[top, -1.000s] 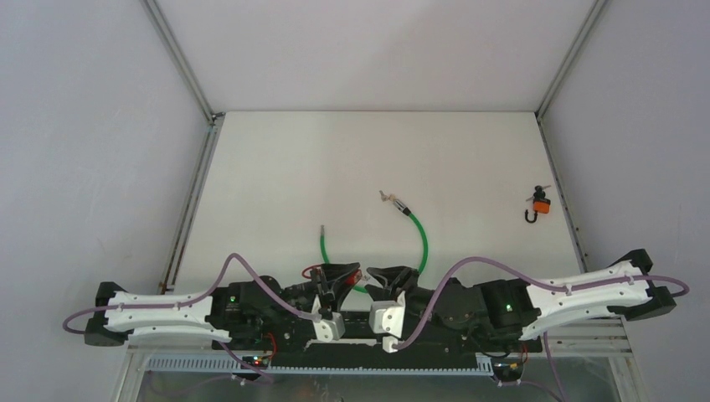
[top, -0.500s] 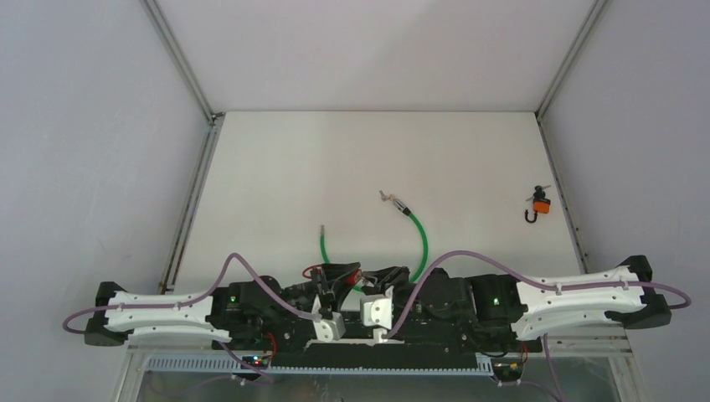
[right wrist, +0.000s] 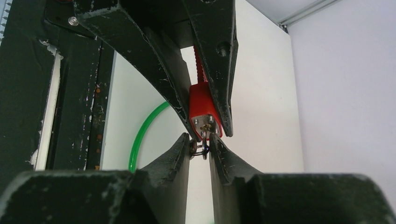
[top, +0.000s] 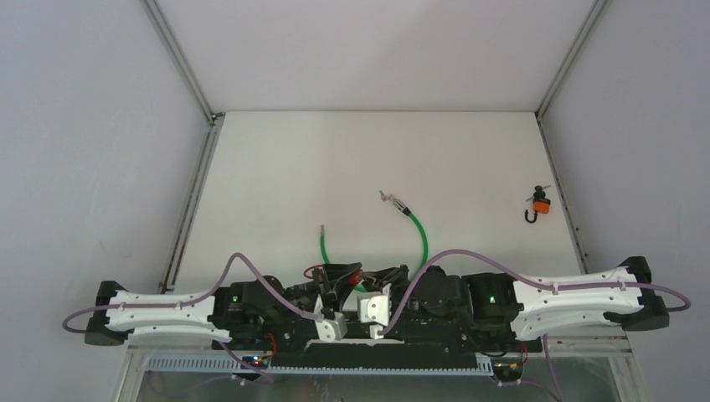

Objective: Lock with the key
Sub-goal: Remove the key from the lock.

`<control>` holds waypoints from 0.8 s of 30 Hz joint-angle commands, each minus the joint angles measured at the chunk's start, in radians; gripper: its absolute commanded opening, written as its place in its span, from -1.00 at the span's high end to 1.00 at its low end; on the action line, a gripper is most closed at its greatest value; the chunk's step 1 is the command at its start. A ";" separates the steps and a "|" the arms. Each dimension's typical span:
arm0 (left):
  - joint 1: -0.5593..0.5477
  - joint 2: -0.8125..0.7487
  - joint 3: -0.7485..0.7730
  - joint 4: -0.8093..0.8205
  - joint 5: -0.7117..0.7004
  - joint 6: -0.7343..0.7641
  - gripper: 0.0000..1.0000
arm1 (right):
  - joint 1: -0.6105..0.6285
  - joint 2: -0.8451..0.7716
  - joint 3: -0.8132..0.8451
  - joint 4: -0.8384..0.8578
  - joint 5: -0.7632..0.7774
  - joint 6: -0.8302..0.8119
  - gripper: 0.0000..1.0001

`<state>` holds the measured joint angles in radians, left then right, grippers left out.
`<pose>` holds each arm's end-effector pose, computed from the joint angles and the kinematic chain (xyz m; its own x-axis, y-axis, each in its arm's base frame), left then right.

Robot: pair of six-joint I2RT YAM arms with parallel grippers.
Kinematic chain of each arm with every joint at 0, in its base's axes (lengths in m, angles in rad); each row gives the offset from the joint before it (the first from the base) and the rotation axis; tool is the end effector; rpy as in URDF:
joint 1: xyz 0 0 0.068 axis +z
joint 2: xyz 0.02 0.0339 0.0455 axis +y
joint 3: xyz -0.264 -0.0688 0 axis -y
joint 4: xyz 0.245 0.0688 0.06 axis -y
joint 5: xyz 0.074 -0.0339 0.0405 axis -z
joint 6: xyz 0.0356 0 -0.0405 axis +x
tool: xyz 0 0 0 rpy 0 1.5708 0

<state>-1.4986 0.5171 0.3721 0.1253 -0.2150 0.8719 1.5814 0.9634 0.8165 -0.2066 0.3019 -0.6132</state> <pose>0.0184 -0.1494 0.2658 0.7333 0.2295 -0.6400 0.6181 0.1672 0.7681 0.0082 0.2219 0.3164 0.5541 -0.4378 -0.7080 -0.7811 0.0206 -0.6241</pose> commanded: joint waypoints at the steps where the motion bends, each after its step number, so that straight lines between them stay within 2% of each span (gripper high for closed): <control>1: 0.003 -0.005 0.045 0.065 -0.002 -0.007 1.00 | -0.005 0.006 0.041 0.026 0.005 -0.008 0.58; 5: 0.002 -0.009 0.045 0.063 -0.003 -0.007 1.00 | -0.005 0.016 0.041 0.006 0.034 -0.029 0.73; 8: 0.003 -0.011 0.045 0.062 -0.004 -0.008 1.00 | -0.002 0.018 0.040 -0.003 0.066 -0.046 1.00; 17: 0.003 -0.027 0.042 0.048 -0.014 -0.008 1.00 | -0.001 -0.034 0.041 -0.019 0.104 -0.067 1.00; 24: 0.003 -0.057 0.036 0.020 -0.027 -0.014 1.00 | 0.011 -0.086 0.041 -0.102 0.142 -0.063 1.00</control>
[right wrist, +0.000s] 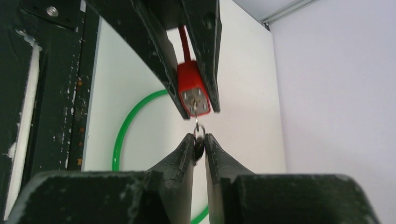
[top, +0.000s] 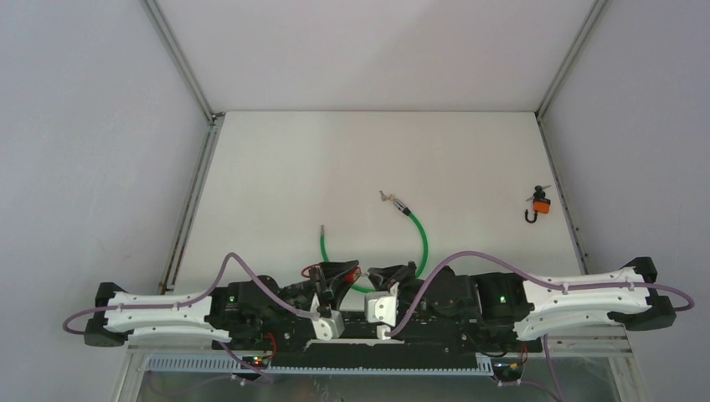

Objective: Lock with the key
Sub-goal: Remove the key from the lock.

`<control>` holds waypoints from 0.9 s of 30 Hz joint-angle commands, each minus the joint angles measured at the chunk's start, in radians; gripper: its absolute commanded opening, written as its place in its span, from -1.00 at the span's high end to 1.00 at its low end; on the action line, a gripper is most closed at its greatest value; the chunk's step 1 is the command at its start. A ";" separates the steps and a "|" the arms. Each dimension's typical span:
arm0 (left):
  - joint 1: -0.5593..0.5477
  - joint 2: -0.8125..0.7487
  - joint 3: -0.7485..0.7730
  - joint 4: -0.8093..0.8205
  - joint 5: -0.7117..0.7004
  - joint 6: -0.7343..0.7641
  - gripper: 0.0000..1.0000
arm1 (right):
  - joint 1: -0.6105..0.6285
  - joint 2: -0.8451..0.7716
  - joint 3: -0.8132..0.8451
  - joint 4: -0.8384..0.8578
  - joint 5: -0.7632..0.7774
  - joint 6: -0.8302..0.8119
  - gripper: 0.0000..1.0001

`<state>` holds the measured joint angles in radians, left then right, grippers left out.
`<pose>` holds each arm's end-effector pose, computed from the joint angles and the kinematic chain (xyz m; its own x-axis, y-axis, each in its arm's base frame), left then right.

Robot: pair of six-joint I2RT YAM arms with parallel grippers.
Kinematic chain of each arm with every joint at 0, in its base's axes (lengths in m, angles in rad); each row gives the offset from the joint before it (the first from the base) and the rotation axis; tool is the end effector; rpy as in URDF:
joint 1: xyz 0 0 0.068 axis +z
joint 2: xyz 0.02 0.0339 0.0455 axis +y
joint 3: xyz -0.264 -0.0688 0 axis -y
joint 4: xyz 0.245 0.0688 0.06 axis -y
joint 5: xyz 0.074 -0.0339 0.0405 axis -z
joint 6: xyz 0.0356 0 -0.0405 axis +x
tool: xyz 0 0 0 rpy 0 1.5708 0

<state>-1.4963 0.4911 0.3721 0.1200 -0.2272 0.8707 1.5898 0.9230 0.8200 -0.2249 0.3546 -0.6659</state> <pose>0.0189 -0.1453 0.2686 0.7303 0.2266 -0.6445 0.6151 0.1922 0.7646 0.0083 0.2124 0.3239 0.5879 -0.4452 -0.6754 -0.7384 0.0455 -0.6728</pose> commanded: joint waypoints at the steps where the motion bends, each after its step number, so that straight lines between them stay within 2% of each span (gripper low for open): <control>1: 0.001 -0.036 0.034 0.025 -0.018 -0.013 1.00 | 0.005 -0.052 0.038 -0.095 0.103 -0.011 1.00; 8: 0.000 -0.036 0.028 0.018 -0.027 -0.018 1.00 | 0.019 -0.101 0.038 -0.137 0.208 -0.018 1.00; 13: 0.000 -0.023 0.031 0.018 -0.028 -0.018 1.00 | 0.036 -0.157 0.038 -0.075 0.109 0.009 1.00; 18: 0.000 -0.014 0.036 0.016 -0.031 -0.018 1.00 | 0.067 -0.131 0.059 -0.032 0.119 -0.018 1.00; 27: 0.000 -0.020 0.032 0.002 -0.041 -0.025 1.00 | 0.073 -0.191 0.071 -0.076 0.239 -0.063 1.00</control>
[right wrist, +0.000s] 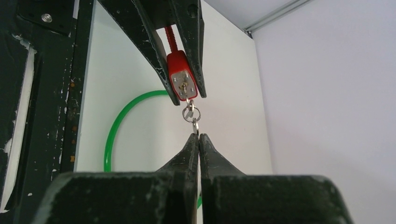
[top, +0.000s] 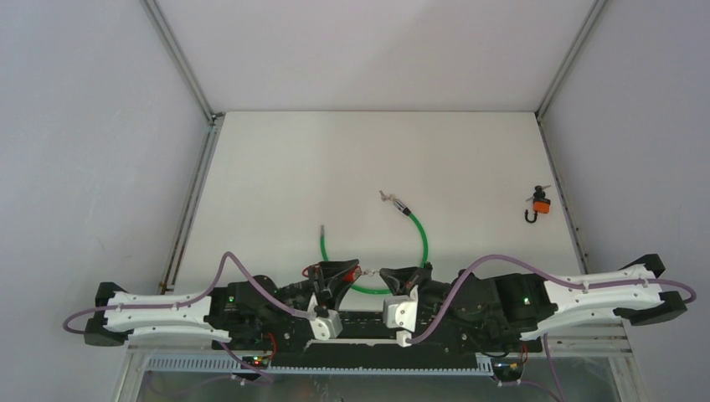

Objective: Lock with the key
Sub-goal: Remove the key from the lock.

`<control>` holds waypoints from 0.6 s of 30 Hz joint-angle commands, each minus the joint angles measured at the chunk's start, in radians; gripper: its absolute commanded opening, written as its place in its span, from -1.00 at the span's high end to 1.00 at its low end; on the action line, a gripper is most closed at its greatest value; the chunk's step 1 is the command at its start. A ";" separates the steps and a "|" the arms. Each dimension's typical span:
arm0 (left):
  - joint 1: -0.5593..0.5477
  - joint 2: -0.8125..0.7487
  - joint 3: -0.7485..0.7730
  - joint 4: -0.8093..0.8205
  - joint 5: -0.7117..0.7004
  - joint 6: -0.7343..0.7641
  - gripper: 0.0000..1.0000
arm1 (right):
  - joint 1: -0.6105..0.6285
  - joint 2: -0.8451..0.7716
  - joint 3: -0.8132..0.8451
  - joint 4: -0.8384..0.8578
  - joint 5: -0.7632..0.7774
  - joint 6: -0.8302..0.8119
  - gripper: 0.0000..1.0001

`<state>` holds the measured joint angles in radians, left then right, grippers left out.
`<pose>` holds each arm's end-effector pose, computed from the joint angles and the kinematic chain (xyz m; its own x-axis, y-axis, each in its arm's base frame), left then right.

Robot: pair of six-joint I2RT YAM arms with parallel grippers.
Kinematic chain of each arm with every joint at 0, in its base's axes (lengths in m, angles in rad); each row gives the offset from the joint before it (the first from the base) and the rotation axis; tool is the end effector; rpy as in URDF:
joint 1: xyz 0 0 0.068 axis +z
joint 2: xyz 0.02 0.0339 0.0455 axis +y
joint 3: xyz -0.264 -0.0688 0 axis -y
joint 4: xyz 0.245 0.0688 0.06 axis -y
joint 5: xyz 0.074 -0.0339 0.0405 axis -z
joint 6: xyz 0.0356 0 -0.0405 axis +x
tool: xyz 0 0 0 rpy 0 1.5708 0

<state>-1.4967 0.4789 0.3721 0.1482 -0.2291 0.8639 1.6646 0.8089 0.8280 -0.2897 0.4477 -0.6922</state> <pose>0.0187 -0.1433 0.2732 0.7277 0.2001 -0.6561 0.6175 0.2252 0.7536 -0.0019 0.1844 0.3408 0.6170 -0.4161 -0.6680 -0.7050 0.0849 -0.7041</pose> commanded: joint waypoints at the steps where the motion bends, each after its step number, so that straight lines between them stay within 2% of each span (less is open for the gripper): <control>1: 0.001 -0.009 0.030 -0.026 -0.041 -0.020 1.00 | -0.001 -0.092 0.063 -0.026 0.161 -0.036 1.00; 9: 0.001 -0.003 0.025 -0.033 -0.055 -0.035 1.00 | 0.018 -0.172 0.063 -0.061 0.340 -0.052 1.00; 11: 0.001 -0.002 0.024 -0.031 -0.055 -0.037 1.00 | 0.019 -0.182 0.063 -0.039 0.326 -0.035 1.00; 13: 0.001 0.000 0.024 -0.026 -0.053 -0.040 1.00 | 0.014 -0.190 0.063 -0.041 0.225 -0.006 1.00; 14: 0.000 0.002 0.024 -0.024 -0.052 -0.039 1.00 | 0.010 -0.187 0.063 -0.044 0.166 0.016 0.93; 16: 0.001 0.008 0.026 -0.018 -0.050 -0.040 1.00 | 0.000 -0.164 0.063 -0.040 0.051 0.062 0.58; 18: 0.001 0.014 0.030 -0.014 -0.048 -0.044 1.00 | -0.005 -0.121 0.063 -0.023 -0.043 0.106 0.32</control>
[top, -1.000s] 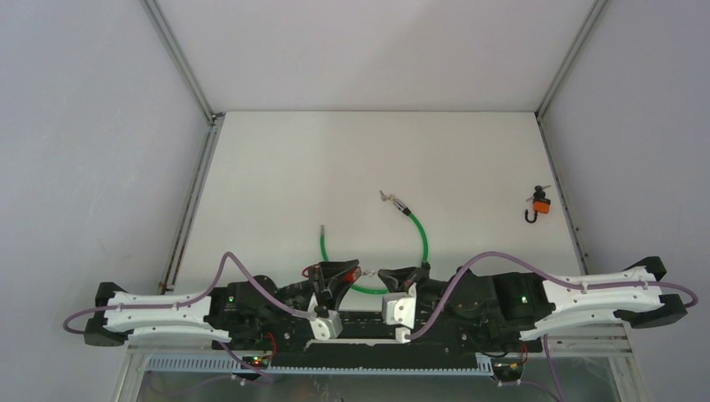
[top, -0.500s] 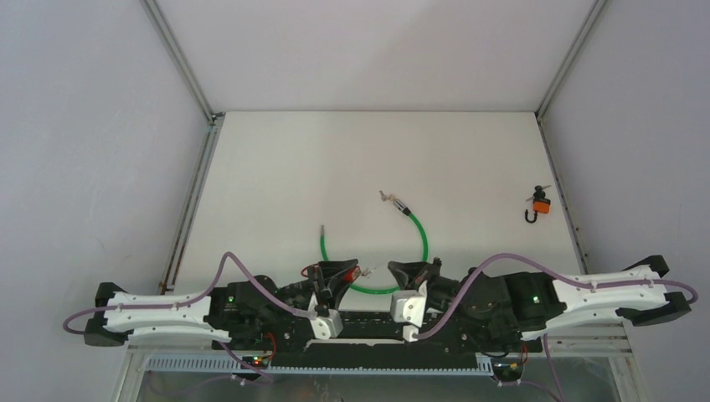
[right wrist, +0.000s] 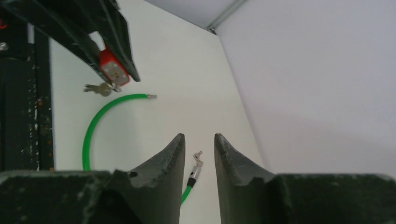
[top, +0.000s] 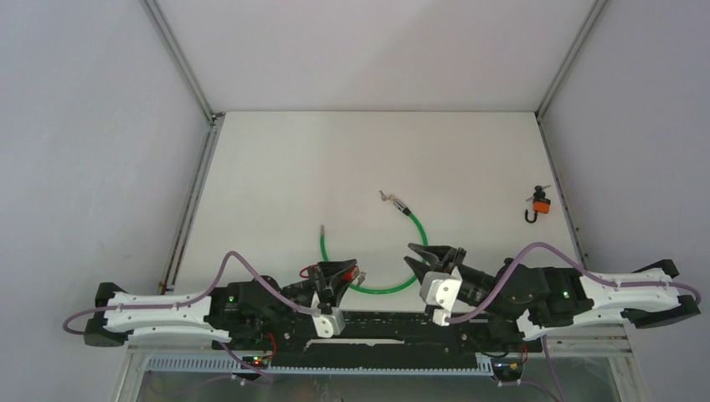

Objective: Lock with the key
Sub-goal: Remove the key from the lock.

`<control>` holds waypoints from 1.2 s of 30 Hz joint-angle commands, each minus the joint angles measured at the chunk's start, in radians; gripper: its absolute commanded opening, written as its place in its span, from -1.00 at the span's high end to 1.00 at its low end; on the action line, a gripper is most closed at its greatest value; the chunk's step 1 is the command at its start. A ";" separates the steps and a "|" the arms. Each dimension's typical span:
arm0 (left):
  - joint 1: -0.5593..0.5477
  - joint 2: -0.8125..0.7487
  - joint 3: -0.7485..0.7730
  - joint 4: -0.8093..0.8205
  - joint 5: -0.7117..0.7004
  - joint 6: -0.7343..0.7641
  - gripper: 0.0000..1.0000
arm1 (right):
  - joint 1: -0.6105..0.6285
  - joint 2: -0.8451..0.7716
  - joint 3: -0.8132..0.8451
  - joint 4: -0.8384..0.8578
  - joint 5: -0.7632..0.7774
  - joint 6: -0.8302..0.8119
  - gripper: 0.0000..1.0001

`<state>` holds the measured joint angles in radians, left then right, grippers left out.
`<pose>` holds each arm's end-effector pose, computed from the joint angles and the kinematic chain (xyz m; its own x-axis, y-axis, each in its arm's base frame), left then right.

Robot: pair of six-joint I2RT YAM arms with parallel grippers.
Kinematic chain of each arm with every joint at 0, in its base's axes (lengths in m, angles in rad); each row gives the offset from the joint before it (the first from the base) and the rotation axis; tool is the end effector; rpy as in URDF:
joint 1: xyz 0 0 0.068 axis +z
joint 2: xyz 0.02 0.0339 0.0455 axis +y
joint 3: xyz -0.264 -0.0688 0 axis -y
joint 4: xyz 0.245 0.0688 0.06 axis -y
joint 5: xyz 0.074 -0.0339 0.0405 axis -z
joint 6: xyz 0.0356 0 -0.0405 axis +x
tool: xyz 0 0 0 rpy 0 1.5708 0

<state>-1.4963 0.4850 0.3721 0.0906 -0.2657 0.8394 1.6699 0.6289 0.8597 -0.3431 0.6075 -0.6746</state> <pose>0.0201 -0.1439 0.2662 0.7005 0.2631 -0.6634 0.6309 0.2063 0.7480 0.0070 0.1352 0.3717 0.5540 -0.3889 -0.7361 -0.6750 0.3077 -0.6706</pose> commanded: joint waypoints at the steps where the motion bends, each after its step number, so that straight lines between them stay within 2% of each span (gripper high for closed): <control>1: 0.001 0.012 0.031 0.047 -0.012 -0.023 1.00 | -0.012 0.088 0.032 0.043 -0.218 0.097 0.25; 2: 0.001 0.015 0.034 0.050 -0.013 -0.025 1.00 | -0.012 0.117 0.032 0.060 -0.224 0.103 0.19; 5: 0.000 0.026 0.041 0.054 -0.011 -0.036 1.00 | -0.020 0.195 0.032 0.124 -0.239 0.111 0.17; 14: 0.001 0.046 0.064 0.043 -0.015 -0.062 1.00 | -0.044 0.355 0.032 0.265 -0.275 0.151 0.25; 31: 0.001 0.019 0.063 0.022 -0.028 -0.061 1.00 | -0.084 0.375 0.032 0.102 -0.259 0.141 0.36; 36: 0.000 0.020 0.064 0.022 -0.029 -0.062 1.00 | -0.091 0.379 0.026 0.107 -0.243 0.130 0.43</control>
<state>-1.4963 0.5159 0.3725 0.0792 -0.2848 0.7929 1.5856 1.0225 0.8600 -0.2386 0.3412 -0.5343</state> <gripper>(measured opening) 0.276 0.307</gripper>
